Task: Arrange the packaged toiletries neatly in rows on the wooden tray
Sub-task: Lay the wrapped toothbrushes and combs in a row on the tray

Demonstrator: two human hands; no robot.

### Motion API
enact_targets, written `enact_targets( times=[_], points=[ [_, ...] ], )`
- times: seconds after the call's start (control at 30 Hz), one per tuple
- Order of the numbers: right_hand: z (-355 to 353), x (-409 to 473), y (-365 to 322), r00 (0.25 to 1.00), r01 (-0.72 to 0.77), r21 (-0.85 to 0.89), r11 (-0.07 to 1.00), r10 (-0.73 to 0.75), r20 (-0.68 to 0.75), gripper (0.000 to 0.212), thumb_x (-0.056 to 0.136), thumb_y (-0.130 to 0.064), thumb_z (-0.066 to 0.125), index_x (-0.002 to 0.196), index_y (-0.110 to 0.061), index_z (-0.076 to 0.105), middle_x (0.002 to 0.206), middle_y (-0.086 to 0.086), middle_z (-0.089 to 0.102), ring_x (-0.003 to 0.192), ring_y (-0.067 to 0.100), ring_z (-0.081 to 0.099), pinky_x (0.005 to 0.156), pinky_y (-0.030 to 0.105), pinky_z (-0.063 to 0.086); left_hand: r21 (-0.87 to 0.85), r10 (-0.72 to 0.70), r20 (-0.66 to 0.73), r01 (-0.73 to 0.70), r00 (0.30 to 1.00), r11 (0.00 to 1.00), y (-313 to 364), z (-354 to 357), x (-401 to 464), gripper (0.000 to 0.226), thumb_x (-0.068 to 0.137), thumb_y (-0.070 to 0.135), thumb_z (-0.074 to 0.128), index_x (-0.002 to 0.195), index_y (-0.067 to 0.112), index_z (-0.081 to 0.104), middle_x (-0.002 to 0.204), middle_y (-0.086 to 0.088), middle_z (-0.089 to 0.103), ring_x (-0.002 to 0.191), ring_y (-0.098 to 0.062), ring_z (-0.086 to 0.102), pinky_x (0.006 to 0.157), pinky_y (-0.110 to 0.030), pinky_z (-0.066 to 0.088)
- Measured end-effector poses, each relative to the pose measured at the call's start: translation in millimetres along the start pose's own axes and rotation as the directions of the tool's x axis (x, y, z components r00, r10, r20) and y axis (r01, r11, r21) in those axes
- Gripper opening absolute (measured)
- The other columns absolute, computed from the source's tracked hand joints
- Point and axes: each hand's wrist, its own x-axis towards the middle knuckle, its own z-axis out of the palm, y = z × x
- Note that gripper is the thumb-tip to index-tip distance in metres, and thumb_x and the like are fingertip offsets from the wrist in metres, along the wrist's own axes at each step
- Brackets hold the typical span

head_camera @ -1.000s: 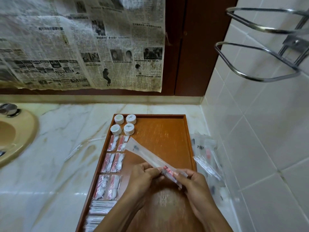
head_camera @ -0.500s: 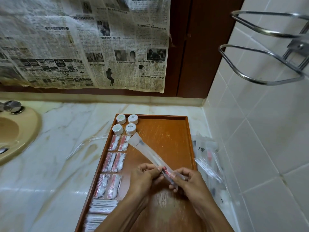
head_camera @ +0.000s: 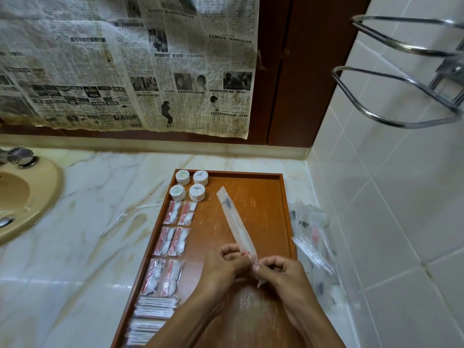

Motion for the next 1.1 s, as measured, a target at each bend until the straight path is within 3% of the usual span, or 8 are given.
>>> enact_targets(
  times=[0.17,0.33,0.53,0.63,0.73,0.87,0.97,1.1],
  points=[
    [3.4,-1.1,0.2,0.995,-0.097,0.152,0.984,0.092,0.037,0.014,0.084,-0.008,0.071,0.095,0.000,0.068,0.088,0.019,0.073,0.079,0.026,0.071,0.064,0.033,0.055,0.076,0.064,-0.041,-0.060,0.997,0.995,-3.9,-0.9,5.4,0.027,0.074,0.006,0.081,0.093,-0.001,0.064,0.082,-0.020,0.073,0.078,-0.034,0.072,0.070,-0.038,0.059],
    [4.3,-2.2,-2.2,0.996,-0.082,0.113,0.990,0.078,0.039,0.017,0.084,-0.005,0.070,0.101,0.000,0.067,0.089,0.017,0.074,0.084,0.029,0.072,0.065,0.030,0.055,0.101,0.054,0.005,-0.055,0.999,0.993,-4.7,-2.1,8.0,0.035,0.072,0.015,0.081,0.098,-0.003,0.066,0.088,-0.021,0.072,0.083,-0.037,0.072,0.081,-0.049,0.058],
    [6.5,-2.8,-3.7,0.999,0.000,0.110,0.994,0.004,-0.033,0.010,0.088,-0.006,0.066,0.097,-0.006,0.071,0.084,0.012,0.075,0.079,0.024,0.073,0.060,0.023,0.055,-0.008,-0.056,0.069,0.057,0.996,0.998,-2.1,-5.2,8.5,0.022,0.084,0.014,0.072,0.096,-0.004,0.069,0.085,-0.021,0.071,0.062,-0.020,0.064,0.059,-0.029,0.054],
    [8.2,-2.0,-3.7,0.996,0.006,0.146,0.989,0.007,-0.084,0.008,0.089,-0.009,0.067,0.094,-0.008,0.071,0.080,0.011,0.074,0.067,0.019,0.071,0.054,0.020,0.052,-0.064,-0.059,0.029,0.061,0.998,0.996,-2.8,-3.6,10.4,0.022,0.084,0.009,0.071,0.099,-0.006,0.068,0.093,-0.025,0.071,0.074,-0.029,0.069,0.069,-0.036,0.059],
    [7.4,-1.5,0.3,0.998,-0.011,0.037,0.999,0.013,-0.064,0.014,0.092,-0.015,0.064,0.085,-0.008,0.075,0.064,0.009,0.067,0.048,0.010,0.055,0.043,0.019,0.041,-0.062,-0.055,0.014,0.056,0.998,0.997,-2.7,-2.3,8.5,0.023,0.084,0.008,0.071,0.099,-0.008,0.068,0.094,-0.028,0.071,0.084,-0.039,0.069,0.083,-0.050,0.057],
    [-0.6,-0.4,0.7,0.999,0.018,-0.092,0.996,-0.022,-0.039,0.019,0.094,-0.015,0.061,0.082,-0.007,0.073,0.063,0.002,0.068,0.054,0.006,0.060,0.049,0.015,0.044,-0.015,-0.055,0.007,0.055,0.998,0.998,-2.2,-6.1,9.3,0.028,0.086,0.017,0.071,0.103,-0.003,0.064,0.065,-0.009,0.068,0.054,-0.021,0.064,0.067,-0.039,0.056],
    [-12.3,2.5,-2.8,0.999,0.040,-0.242,0.970,-0.039,0.008,0.019,0.094,-0.020,0.062,0.081,-0.012,0.074,0.077,0.001,0.072,0.069,0.005,0.064,0.062,0.016,0.046,-0.102,-0.022,-0.061,0.016,0.998,0.995,6.1,-16.4,16.3,0.023,0.087,0.020,0.069,0.099,0.001,0.063,0.061,-0.007,0.065,0.051,-0.018,0.062,0.053,-0.028,0.057],
    [-17.4,8.5,-6.5,0.993,0.046,-0.029,0.999,-0.049,-0.108,0.015,0.091,-0.015,0.063,0.082,-0.011,0.075,0.077,0.004,0.073,0.065,0.011,0.065,0.061,0.025,0.051,-0.270,0.011,-0.125,-0.045,0.992,0.962,17.1,-26.8,22.5,0.035,0.071,0.014,0.078,0.098,0.003,0.059,0.070,-0.008,0.068,0.057,-0.016,0.067,0.052,-0.026,0.057]
  ],
)
